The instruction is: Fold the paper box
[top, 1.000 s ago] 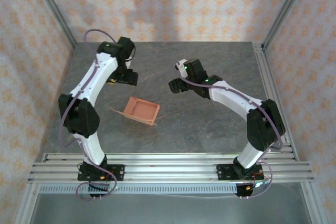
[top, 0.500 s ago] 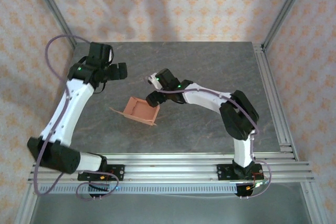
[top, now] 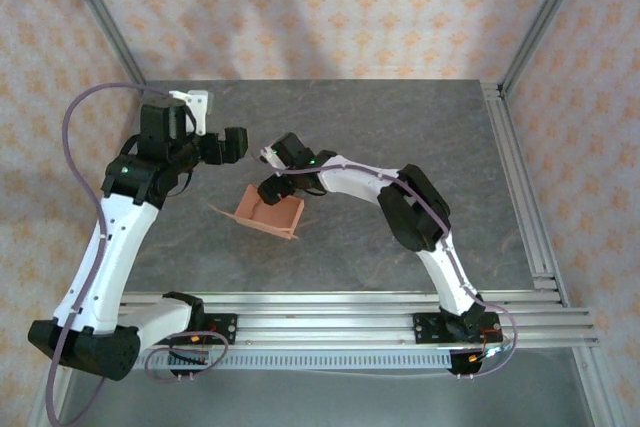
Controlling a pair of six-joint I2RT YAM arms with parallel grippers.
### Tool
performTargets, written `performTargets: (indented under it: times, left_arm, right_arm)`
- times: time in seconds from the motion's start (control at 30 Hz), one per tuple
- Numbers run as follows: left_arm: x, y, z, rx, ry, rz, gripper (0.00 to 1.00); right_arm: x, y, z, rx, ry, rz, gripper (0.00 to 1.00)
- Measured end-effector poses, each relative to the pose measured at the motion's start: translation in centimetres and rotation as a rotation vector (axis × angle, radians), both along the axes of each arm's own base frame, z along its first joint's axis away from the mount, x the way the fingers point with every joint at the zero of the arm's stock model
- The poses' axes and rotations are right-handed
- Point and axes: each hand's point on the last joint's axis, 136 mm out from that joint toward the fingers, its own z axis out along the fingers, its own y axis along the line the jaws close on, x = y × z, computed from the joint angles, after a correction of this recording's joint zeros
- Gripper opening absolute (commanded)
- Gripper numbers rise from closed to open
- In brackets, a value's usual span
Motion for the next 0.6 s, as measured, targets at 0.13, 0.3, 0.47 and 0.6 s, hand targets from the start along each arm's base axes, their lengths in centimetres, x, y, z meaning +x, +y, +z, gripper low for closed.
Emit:
performTargets:
  times: [0.13, 0.3, 0.47, 0.6]
  left_arm:
    - [-0.7, -0.1, -0.2, 0.001, -0.001, -0.018, 1.00]
    - [-0.8, -0.5, -0.5, -0.009, 0.009, -0.038, 1.00]
    - [-0.3, -2.1, -1.6, -0.019, 0.049, -0.095, 1.00]
    - [0.0, -3.6, -2.8, -0.005, 0.087, -0.139, 1.00]
  right_arm:
    - [0.7, -1.5, -1.3, -0.077, -0.023, -0.020, 0.84]
    - [3.1, -4.1, -1.5, -0.129, -0.063, -0.109, 0.83]
    - [5.1, -9.4, -1.9, -0.171, -0.046, -0.281, 0.82]
    - [6.0, -14.6, -1.5, -0.178, -0.017, -0.442, 0.82]
